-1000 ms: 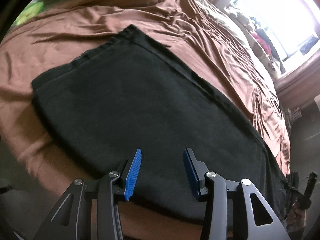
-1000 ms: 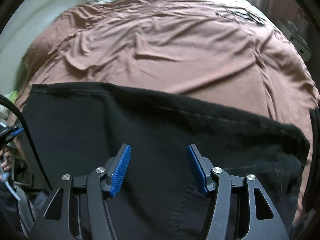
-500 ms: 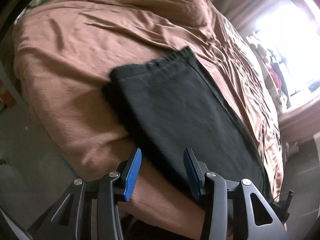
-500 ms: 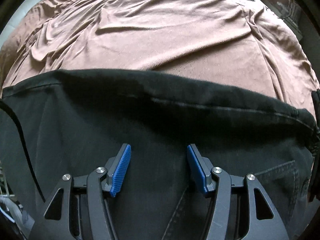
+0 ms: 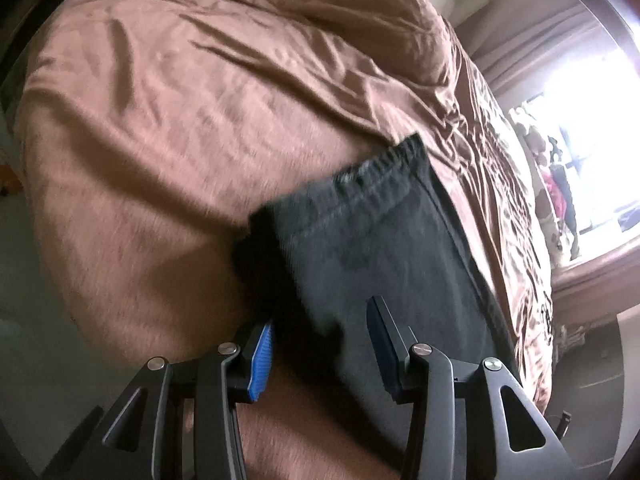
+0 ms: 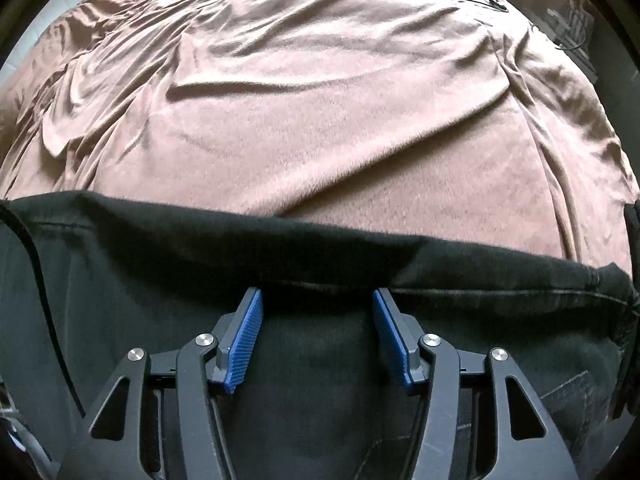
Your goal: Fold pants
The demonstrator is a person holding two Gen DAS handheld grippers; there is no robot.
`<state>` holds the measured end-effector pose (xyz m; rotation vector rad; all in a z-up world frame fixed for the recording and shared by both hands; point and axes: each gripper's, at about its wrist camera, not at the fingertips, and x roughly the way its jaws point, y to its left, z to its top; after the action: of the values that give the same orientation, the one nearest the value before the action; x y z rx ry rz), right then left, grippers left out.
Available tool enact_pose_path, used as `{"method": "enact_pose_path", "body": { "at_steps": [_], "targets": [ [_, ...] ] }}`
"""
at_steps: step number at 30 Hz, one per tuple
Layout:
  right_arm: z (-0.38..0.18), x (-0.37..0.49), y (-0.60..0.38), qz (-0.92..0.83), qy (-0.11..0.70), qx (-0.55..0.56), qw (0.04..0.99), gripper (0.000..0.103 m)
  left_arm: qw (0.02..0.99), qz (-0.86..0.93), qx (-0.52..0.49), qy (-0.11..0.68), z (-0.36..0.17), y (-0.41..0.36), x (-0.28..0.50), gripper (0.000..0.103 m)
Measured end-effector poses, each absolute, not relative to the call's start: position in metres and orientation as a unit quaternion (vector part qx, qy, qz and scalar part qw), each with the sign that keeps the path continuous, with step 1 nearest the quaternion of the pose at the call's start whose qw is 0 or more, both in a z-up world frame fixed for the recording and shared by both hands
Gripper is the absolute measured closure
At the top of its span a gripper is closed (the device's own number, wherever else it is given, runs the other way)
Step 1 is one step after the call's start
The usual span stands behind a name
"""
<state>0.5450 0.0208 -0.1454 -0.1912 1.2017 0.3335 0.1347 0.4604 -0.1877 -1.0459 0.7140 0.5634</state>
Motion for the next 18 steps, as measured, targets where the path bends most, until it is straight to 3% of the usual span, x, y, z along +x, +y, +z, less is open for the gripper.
{"method": "enact_pose_path", "body": {
  "at_steps": [1,5,7,18],
  "targets": [
    [-0.145,0.546,0.021,0.157,0.560,-0.091,0.808,0.049,0.769,0.260,-0.484,0.325,-0.187,0.464,0.136,0.057],
    [-0.141,0.548,0.019,0.156,0.563,-0.081,0.808,0.054,0.772,0.265,-0.490,0.306,-0.181,0.474,0.136,0.086],
    [-0.134,0.546,0.017,0.160,0.561,-0.075,0.809,0.058,0.776,0.257,-0.495,0.296,-0.178,0.475,0.135,0.086],
    [-0.096,0.497,0.031,0.239,0.535,-0.038,0.810,0.058,0.763,0.227,-0.514,0.320,-0.204,0.467,0.147,0.081]
  ]
}}
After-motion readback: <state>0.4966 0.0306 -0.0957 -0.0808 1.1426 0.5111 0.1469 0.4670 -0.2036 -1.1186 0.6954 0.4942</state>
